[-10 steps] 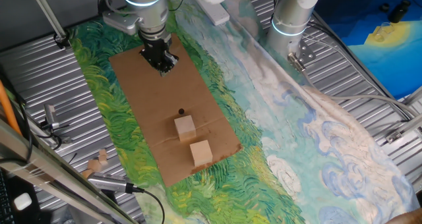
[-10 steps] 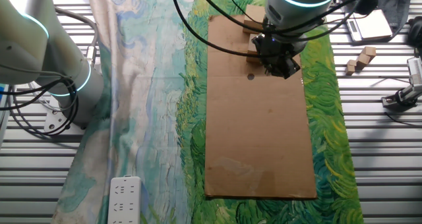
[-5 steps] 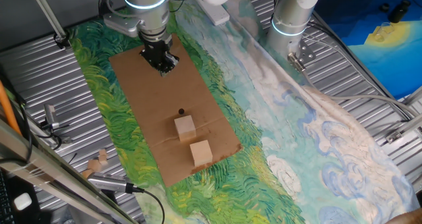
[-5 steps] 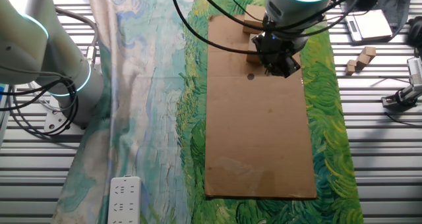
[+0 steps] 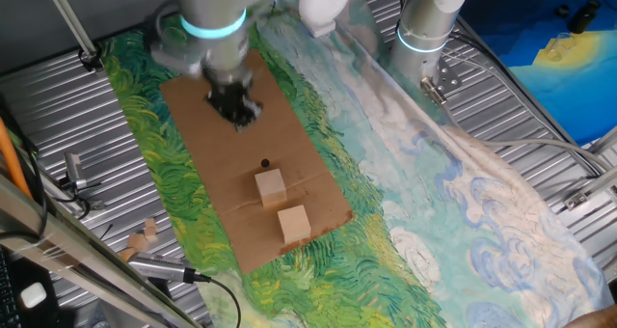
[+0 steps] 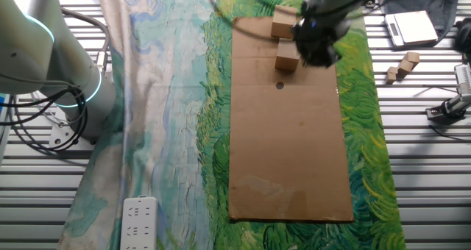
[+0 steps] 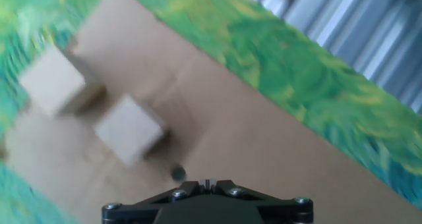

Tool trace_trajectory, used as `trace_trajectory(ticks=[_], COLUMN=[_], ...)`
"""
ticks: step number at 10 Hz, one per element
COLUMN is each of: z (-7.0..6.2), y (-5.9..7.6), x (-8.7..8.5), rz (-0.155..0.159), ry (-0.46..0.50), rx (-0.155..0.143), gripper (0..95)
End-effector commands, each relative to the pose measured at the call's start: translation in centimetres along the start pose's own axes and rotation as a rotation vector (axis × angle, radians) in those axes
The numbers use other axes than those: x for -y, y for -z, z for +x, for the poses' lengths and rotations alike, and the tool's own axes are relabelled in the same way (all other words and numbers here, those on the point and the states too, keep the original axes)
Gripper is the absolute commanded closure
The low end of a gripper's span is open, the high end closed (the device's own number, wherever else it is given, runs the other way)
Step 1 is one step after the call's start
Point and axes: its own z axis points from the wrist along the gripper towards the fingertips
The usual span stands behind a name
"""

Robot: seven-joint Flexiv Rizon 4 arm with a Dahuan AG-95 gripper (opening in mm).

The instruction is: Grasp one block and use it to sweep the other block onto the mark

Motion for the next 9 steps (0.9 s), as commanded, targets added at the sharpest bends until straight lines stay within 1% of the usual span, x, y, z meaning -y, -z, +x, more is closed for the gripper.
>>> trace_trajectory(ticks=[1,2,3,4,5,6,7,8,9], z=[-4.4,-6.8,-7.4,-8.6,-8.9,-9.4,-9.6,-9.8,-9.8], y=[-1.1,-2.0,-2.3,-2.7,-2.9,-3.1,-3.3,-3.3,-3.4], x=[-4.0,-6.9,-7.7,-9.5,-10.0,-11.3,-11.9,-12.5,-12.5], rz=[0.009,0.013,0.014,0.022,0.025,0.033,0.037,0.040,0.038], ry=[-0.056,-0.097,-0.105,-0.124,-0.128,-0.135,-0.128,-0.126,-0.100], rx=[0.003,0.001,0.000,-0.005,-0.007,-0.012,-0.015,-0.017,-0.020], gripper=[95.0,95.0,95.0,95.0,95.0,95.0,95.0,95.0,95.0])
